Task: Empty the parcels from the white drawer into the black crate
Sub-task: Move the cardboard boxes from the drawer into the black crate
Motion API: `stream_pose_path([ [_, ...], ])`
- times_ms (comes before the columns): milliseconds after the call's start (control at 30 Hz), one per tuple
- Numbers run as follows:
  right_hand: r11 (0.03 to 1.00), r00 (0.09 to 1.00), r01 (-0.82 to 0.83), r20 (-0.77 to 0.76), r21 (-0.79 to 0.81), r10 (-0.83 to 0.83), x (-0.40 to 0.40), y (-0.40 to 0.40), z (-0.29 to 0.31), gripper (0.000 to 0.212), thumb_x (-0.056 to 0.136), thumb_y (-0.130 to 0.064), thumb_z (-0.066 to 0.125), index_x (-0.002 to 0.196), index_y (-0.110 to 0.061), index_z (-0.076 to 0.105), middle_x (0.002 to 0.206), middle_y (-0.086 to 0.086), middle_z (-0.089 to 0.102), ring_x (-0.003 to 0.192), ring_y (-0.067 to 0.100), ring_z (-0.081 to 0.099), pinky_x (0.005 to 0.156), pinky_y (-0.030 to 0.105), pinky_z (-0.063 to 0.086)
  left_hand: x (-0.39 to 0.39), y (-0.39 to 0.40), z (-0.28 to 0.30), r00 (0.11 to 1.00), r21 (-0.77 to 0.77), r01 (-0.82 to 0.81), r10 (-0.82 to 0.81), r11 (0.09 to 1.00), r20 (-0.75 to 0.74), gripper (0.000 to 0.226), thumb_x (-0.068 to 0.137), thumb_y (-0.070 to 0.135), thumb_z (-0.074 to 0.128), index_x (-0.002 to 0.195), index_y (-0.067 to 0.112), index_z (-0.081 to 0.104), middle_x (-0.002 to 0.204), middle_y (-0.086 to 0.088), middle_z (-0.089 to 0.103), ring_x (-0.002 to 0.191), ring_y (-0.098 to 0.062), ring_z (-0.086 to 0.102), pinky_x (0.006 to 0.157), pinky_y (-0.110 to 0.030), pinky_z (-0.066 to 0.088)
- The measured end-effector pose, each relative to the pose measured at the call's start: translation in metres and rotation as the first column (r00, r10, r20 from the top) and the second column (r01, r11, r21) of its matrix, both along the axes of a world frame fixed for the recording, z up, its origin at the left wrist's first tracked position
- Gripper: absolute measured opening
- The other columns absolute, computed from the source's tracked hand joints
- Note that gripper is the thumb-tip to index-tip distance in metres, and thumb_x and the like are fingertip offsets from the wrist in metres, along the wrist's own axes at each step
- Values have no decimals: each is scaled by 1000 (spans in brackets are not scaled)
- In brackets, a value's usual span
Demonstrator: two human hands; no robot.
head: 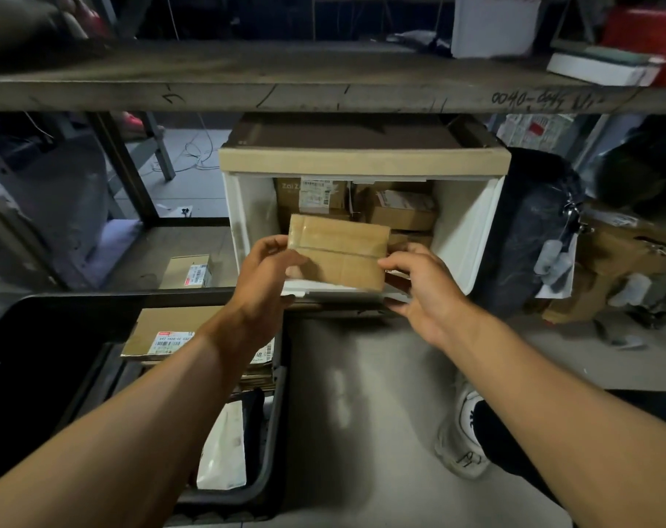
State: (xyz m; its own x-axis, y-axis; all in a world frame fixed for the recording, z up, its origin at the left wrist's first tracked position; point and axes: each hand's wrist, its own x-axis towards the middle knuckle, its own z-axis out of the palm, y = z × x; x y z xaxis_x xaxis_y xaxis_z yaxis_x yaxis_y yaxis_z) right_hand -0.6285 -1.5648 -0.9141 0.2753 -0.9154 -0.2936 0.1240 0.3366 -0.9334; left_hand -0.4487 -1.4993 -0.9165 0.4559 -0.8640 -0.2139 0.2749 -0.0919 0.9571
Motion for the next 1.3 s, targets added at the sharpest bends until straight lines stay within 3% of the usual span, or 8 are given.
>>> stream_pose_path([
  [133,1000,998,-4,58,9,4,8,-4,4,12,91,-14,61,102,-19,65,107,5,67,111,24,61,91,46,53,5,-1,-5,998,-15,-32,33,999,48,54,76,-22,46,116,13,56,112,-12,65,92,-25,61,69,-33,51],
  [300,998,998,54,-16,-40,-55,14,-6,-3,4,92,-16,66,93,-19,64,103,2,72,103,20,66,85,42,56,11,0,-4,997,-21,34,-36,999,-72,15,85,5,53,99,11,55,108,-14,69,103,-29,65,76,-41,51],
  [467,986,987,110,-107,-129,-124,19,-7,-9,36,85,11,61,102,-21,63,102,1,69,102,22,68,84,40,59,17,-5,-16,999,12,-32,32,999,-29,23,93,6,60,114,14,63,113,-11,73,114,-31,65,96,-62,49],
  [600,985,984,71,-154,-160,-95,19,-3,-10,46,85,10,61,118,-23,67,108,-4,65,104,13,63,79,27,53,14,-6,-12,999,2,-18,18,1000,36,32,89,-7,56,105,17,70,102,-7,75,101,-27,69,79,-50,56],
  [767,985,988,142,-52,-102,-147,17,-1,-10,36,88,7,60,111,-20,63,105,-2,65,111,22,62,103,46,51,10,-9,-4,999,31,-38,37,999,15,15,91,15,63,106,15,66,110,-7,71,110,-25,63,85,-41,46],
  [900,984,986,166,-15,-64,-167,15,-5,-11,42,88,2,62,122,-22,62,116,2,68,112,24,64,105,52,50,9,-11,-5,997,30,-53,51,998,54,16,91,26,68,107,22,68,110,-1,71,117,-26,61,100,-53,44],
  [1100,993,994,107,-21,-48,-108,16,-1,-12,22,89,-13,65,102,-30,66,125,5,66,120,23,61,108,56,44,11,-8,-4,999,-6,-2,2,1000,54,32,93,50,61,100,19,63,89,3,62,117,-29,59,105,-58,41],
  [1300,988,989,118,-78,-102,-127,15,-1,-10,11,89,-21,69,83,-28,62,110,2,64,120,29,56,106,55,43,8,-7,-15,987,35,-23,17,999,159,20,89,6,70,81,16,54,96,-12,69,96,-23,68,81,-34,46],
])
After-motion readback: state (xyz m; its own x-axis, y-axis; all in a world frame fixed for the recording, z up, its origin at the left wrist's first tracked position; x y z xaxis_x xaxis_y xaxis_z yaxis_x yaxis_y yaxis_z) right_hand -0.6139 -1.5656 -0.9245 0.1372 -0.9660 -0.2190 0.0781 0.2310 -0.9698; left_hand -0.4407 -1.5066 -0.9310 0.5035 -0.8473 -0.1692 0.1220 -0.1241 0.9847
